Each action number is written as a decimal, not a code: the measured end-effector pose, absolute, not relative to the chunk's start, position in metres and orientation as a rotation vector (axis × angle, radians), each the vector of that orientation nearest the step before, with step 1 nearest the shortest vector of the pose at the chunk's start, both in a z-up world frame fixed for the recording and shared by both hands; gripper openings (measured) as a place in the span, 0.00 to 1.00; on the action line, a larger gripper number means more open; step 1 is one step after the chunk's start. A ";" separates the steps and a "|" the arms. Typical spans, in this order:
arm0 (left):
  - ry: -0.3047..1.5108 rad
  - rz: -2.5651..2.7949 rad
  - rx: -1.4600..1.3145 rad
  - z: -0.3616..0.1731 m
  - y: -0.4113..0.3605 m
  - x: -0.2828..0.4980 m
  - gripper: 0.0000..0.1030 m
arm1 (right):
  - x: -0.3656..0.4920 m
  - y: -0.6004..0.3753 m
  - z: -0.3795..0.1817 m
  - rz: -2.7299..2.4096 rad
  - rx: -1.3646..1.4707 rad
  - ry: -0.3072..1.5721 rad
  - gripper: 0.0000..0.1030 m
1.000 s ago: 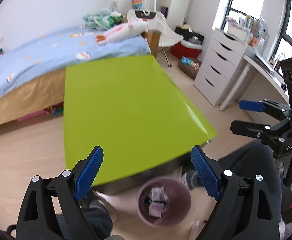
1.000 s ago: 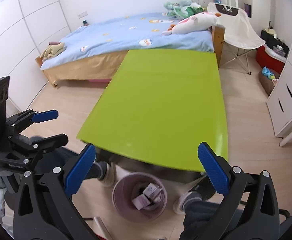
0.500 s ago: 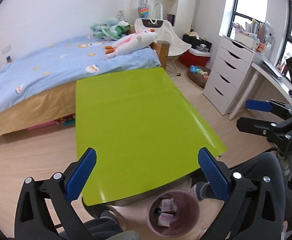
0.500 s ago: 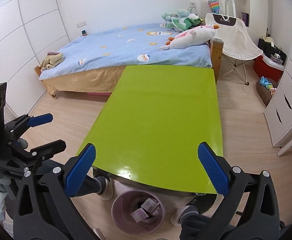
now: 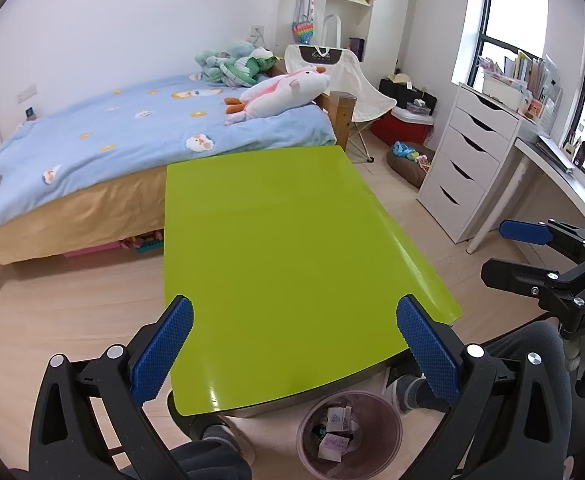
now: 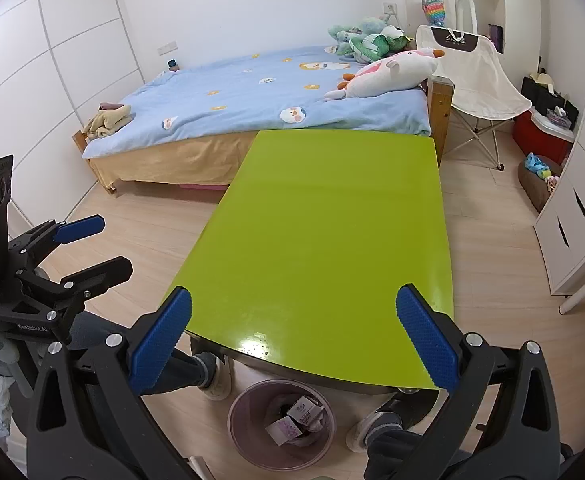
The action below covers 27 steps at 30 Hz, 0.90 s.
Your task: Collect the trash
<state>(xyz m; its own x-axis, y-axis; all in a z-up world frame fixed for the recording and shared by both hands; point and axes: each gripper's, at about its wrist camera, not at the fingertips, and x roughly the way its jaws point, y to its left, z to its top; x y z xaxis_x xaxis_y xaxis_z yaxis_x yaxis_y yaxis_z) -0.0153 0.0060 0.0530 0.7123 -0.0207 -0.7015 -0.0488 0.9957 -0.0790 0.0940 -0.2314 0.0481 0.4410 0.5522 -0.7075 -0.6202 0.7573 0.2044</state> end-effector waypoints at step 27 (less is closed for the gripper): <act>0.758 0.016 -0.113 0.056 0.007 -0.017 0.95 | 0.094 -0.231 0.045 0.720 -0.099 0.848 0.97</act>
<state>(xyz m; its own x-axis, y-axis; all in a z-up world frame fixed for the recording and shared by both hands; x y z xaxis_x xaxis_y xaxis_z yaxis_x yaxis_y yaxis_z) -0.0174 0.0072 0.0555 0.7267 -0.0263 -0.6864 -0.0551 0.9938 -0.0963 0.0935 -0.2307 0.0451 0.4427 0.5416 -0.7146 -0.6173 0.7621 0.1952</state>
